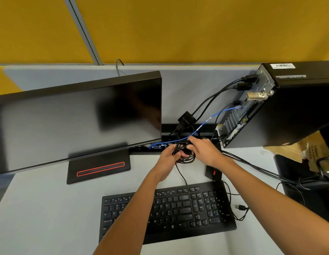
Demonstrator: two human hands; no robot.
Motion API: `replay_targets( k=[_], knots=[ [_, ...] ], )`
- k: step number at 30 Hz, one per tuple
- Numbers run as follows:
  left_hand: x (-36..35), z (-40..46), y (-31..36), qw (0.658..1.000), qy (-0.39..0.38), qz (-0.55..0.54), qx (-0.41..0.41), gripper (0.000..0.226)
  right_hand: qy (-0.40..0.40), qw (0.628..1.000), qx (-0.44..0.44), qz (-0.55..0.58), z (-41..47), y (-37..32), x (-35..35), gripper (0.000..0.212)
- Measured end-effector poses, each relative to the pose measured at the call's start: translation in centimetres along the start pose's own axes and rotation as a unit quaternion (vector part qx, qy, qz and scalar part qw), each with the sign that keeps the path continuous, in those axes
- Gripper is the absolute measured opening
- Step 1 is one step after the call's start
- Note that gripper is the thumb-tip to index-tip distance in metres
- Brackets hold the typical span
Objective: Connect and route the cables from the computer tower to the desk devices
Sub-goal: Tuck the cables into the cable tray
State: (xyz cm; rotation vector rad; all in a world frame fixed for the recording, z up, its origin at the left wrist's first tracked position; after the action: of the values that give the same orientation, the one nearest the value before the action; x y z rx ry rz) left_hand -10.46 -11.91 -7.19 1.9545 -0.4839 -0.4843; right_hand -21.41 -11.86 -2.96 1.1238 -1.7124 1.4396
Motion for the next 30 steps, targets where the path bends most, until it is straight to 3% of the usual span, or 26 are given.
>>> replay_targets(
  k=[3, 6, 11, 16, 23, 25, 28, 30],
  knots=[
    [-0.2, 0.8, 1.2, 0.996, -0.049, 0.066, 0.029, 0.023, 0.017, 0.992, 0.032, -0.117, 0.4, -1.1, 0.7, 0.014],
    [1.1, 1.8, 1.8, 0.991, -0.013, 0.127, 0.031, 0.026, 0.043, 0.984, 0.036, -0.172, 1.3, -1.9, 1.3, 0.020],
    [3.7, 3.4, 0.6, 0.971, 0.091, 0.218, 0.043, 0.029, 0.046, 0.990, 0.027, -0.134, 1.9, -2.0, -1.0, 0.054],
    [5.4, 5.1, -1.2, 0.954, 0.088, 0.250, 0.142, 0.043, 0.066, 0.984, 0.088, -0.139, 0.9, -2.9, -3.5, 0.071],
    [6.0, 9.4, -7.1, 0.958, 0.080, 0.181, 0.206, 0.042, 0.115, 0.958, 0.144, -0.220, 2.0, -2.2, -5.2, 0.062],
    [6.5, 11.2, -9.8, 0.967, 0.076, 0.117, 0.213, 0.043, 0.120, 0.958, 0.142, -0.218, 2.6, -2.1, -5.1, 0.064],
    [4.9, 6.9, -4.3, 0.976, 0.084, 0.059, 0.189, 0.004, 0.116, 0.965, 0.117, -0.203, 3.7, -2.3, -4.7, 0.062],
    [5.3, 5.9, -3.2, 0.984, 0.098, 0.066, 0.135, 0.015, 0.101, 0.970, 0.109, -0.190, 3.8, -2.9, -4.6, 0.069]
  ],
)
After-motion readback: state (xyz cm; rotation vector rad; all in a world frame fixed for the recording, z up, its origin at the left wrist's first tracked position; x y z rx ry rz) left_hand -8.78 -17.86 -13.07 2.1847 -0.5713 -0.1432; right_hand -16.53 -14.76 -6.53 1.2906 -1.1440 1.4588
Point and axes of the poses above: each hand's wrist, its own z-axis towards the middle knuckle, its own x-axis out of the back of the hand, y = z × x, the point moved 10 cm from there along z, towards the middle knuckle, and after that the axes turned 1 degree about -x, right-handed, at the moved point
